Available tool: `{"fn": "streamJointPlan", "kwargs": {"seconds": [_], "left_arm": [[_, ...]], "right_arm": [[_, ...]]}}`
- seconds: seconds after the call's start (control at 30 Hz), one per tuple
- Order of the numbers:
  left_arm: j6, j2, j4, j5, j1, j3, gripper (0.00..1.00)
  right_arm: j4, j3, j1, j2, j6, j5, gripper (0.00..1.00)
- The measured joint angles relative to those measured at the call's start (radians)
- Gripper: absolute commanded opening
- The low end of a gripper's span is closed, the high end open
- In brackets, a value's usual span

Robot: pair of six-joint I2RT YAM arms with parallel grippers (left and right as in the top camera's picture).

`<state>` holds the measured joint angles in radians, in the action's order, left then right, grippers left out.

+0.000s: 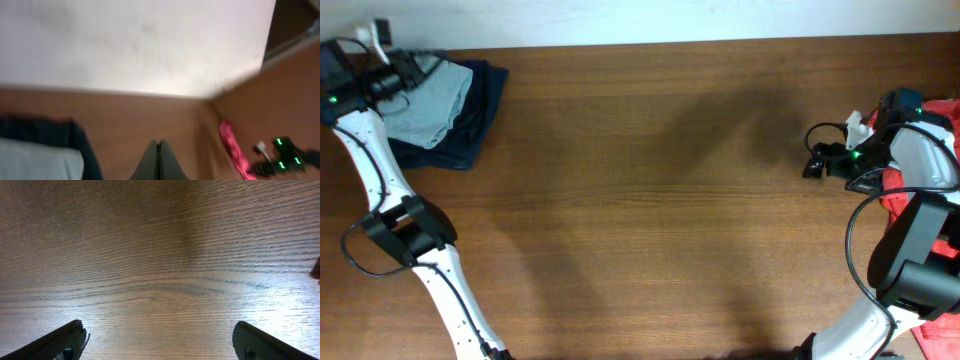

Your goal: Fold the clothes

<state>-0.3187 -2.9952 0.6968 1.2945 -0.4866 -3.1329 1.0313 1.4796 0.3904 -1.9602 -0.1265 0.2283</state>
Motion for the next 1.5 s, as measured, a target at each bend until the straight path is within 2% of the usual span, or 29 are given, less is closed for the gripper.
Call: {"fn": "streamJointPlan", "kwargs": {"seconds": [0.1,0.23,0.53,0.7,0.87,1.0,1.1,1.27,1.37,1.5], "left_arm": [[-0.103,0.005,-0.051,-0.063,-0.001,-0.001,0.00],[-0.174,0.005,-0.050,-0.160,-0.001,0.008,0.00],[-0.217,0.005,-0.050,-0.351,-0.001,0.097,0.00],[-0.224,0.005,-0.075,-0.406,-0.008,0.191,0.00],[-0.232,0.005,-0.149,-0.401,-0.019,0.296,0.00],[-0.245,0.007,-0.209,-0.342,-0.028,0.309,0.00],[-0.312,0.007,-0.325,-0.279,-0.042,0.315,0.00],[-0.529,0.013,-0.575,-0.214,-0.089,0.315,0.00],[-0.605,0.023,-0.555,-0.202,-0.123,0.315,0.00],[-0.605,0.028,-0.323,-0.221,-0.164,0.314,0.00]], "right_arm": [[0.000,0.000,0.000,0.000,0.000,0.000,0.99],[0.000,0.000,0.000,0.000,0.001,0.000,0.99],[0.000,0.000,0.000,0.000,0.001,0.000,0.99],[0.000,0.000,0.000,0.000,0.001,0.000,0.99],[0.000,0.000,0.000,0.000,0.000,0.000,0.99],[0.000,0.000,0.000,0.000,0.001,0.000,0.99],[0.000,0.000,0.000,0.000,0.001,0.000,0.99],[0.000,0.000,0.000,0.000,0.001,0.000,0.99],[0.000,0.000,0.000,0.000,0.000,0.000,0.99],[0.000,0.000,0.000,0.000,0.000,0.000,0.99]]}}
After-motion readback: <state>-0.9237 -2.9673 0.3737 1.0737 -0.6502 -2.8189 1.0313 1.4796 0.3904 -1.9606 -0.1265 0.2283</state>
